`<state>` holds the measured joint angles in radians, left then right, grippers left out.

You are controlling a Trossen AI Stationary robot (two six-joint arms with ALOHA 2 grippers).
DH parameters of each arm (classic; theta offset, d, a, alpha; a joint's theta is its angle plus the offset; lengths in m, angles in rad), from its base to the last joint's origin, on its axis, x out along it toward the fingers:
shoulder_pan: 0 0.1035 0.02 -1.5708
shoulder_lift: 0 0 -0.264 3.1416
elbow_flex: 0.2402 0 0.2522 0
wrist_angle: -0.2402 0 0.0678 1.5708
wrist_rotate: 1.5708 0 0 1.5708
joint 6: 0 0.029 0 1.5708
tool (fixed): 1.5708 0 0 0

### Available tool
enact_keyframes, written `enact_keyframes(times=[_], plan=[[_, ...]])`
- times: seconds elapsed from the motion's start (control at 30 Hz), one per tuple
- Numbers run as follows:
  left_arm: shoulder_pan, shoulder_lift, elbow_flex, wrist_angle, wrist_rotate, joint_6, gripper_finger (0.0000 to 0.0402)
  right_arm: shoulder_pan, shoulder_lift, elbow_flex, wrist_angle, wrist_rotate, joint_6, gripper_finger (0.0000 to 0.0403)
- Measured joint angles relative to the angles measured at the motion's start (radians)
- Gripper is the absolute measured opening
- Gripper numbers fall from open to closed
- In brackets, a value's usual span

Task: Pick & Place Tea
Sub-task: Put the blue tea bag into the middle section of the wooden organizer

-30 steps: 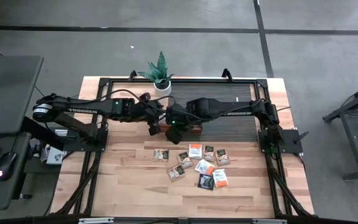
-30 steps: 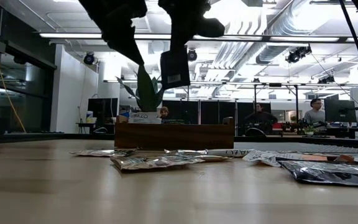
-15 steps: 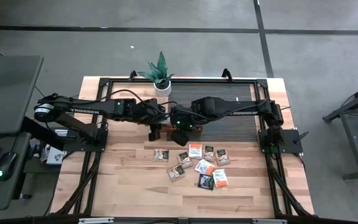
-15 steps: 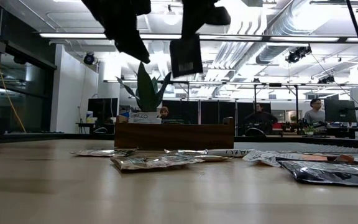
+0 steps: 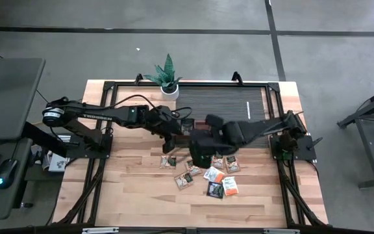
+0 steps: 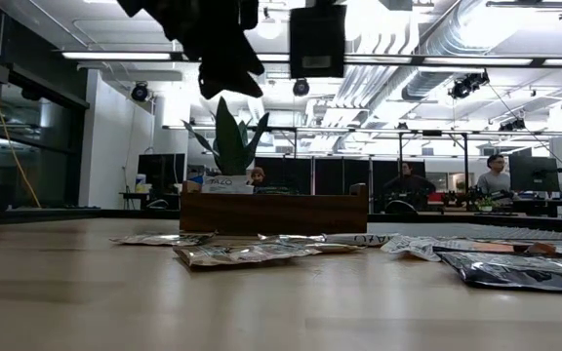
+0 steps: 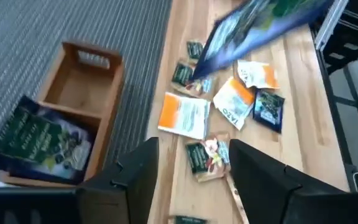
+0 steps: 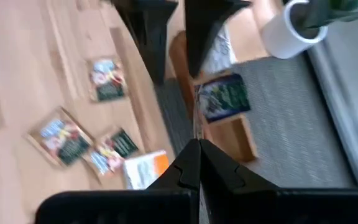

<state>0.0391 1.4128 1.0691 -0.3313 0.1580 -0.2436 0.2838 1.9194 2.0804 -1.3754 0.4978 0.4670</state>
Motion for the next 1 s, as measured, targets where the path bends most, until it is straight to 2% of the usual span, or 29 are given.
enact_keyframes(times=[0.23, 0.33, 0.5, 0.77, 0.83, 1.0], plan=[[0.0, 0.021, -0.002, 0.109, 0.148, -0.137, 0.0193, 0.111, 0.0, 0.0, -0.093, 0.191, 0.029, 0.0], [0.0, 0.035, 0.004, 0.204, 0.209, -0.211, 0.0193, 0.152, 0.0, 0.0, -0.124, 0.264, 0.03, 0.0], [0.0, 0.048, 0.002, 0.3, 0.258, -0.329, 0.0193, 0.208, 0.0, 0.0, -0.193, 0.346, 0.057, 0.0], [0.0, 0.092, 0.005, 0.463, 0.289, -0.516, 0.0193, 0.246, 0.0, 0.0, -0.195, 0.404, 0.04, 0.0], [0.0, 0.101, -0.004, 0.458, 0.29, -0.56, 0.0193, 0.249, 0.0, 0.0, -0.196, 0.416, 0.041, 0.0], [0.0, 0.123, 0.003, 0.602, 0.301, -0.662, 0.0193, 0.254, 0.0, 0.0, -0.196, 0.421, 0.023, 0.0]])
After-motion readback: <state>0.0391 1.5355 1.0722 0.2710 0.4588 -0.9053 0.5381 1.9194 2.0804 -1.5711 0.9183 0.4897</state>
